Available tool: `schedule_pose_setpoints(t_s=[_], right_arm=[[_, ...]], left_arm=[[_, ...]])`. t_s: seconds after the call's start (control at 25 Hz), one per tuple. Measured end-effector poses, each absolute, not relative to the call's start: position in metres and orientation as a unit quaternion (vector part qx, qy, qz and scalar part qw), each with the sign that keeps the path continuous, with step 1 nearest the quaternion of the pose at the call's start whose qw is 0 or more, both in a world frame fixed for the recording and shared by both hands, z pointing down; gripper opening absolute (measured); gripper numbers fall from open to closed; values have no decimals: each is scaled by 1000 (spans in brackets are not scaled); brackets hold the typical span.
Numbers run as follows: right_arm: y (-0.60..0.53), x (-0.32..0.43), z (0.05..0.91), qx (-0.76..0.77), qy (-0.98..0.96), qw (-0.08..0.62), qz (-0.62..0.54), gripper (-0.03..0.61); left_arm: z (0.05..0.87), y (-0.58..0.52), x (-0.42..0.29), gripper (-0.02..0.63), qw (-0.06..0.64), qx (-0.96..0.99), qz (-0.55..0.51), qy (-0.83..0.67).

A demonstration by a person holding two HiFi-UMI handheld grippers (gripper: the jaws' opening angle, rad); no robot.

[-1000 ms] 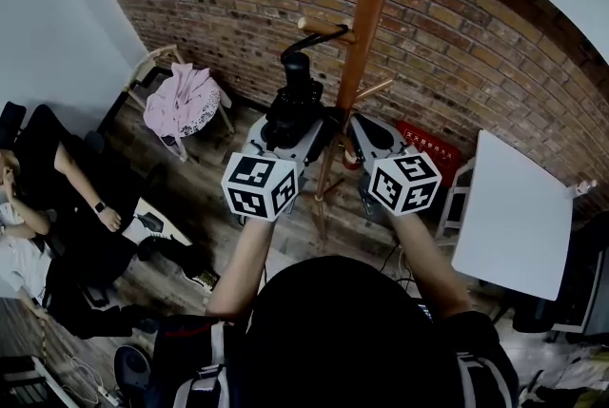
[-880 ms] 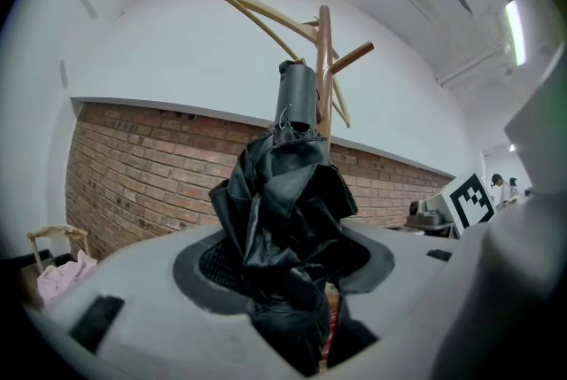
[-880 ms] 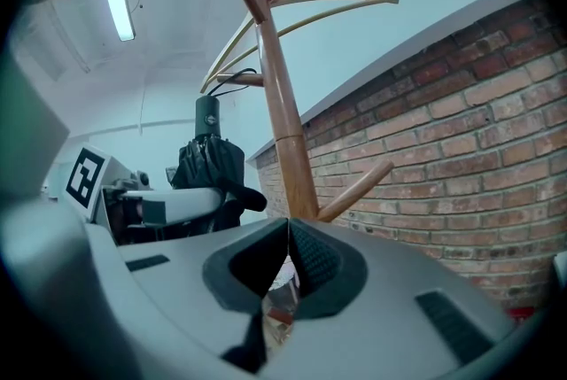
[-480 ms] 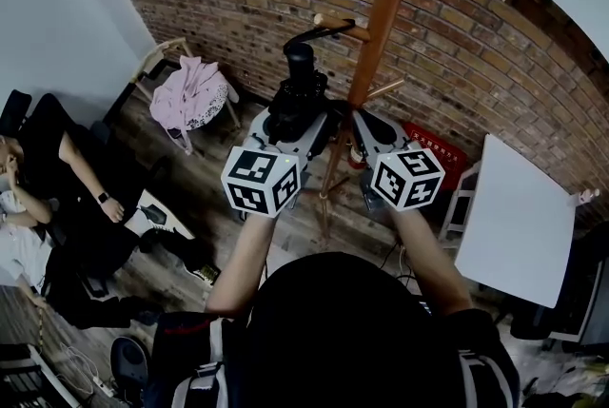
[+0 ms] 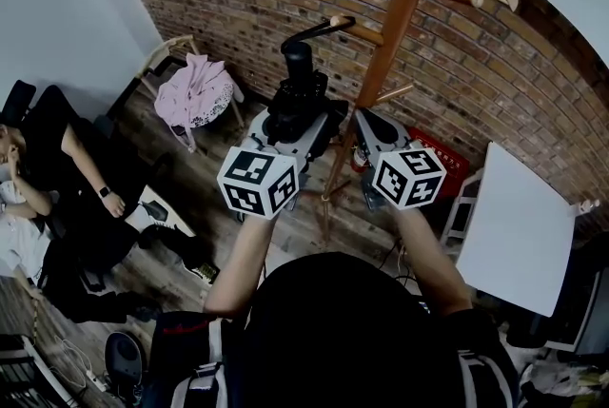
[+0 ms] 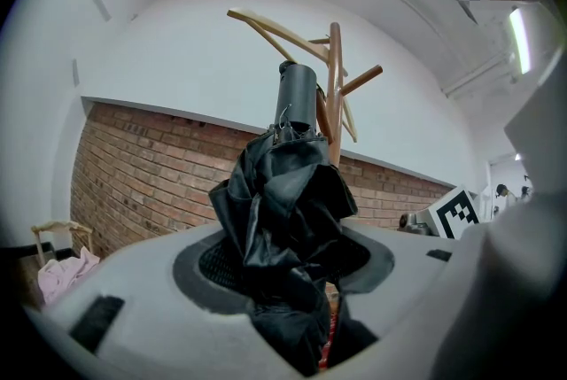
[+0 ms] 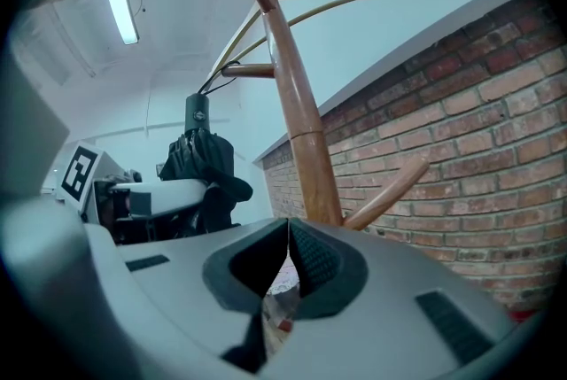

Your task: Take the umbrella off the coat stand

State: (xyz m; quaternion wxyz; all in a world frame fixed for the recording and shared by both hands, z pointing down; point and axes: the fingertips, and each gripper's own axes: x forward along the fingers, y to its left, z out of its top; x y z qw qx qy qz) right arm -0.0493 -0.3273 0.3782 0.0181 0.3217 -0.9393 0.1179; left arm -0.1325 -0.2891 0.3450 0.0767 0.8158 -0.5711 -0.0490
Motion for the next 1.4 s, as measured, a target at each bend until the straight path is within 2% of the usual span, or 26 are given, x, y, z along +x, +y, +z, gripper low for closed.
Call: schedule_pose_setpoints(t_s=[1.4], right_arm=[[-260, -86, 384, 348, -931, 31, 105, 29]], left_arm=[[372, -226, -176, 244, 107, 822, -41, -558]])
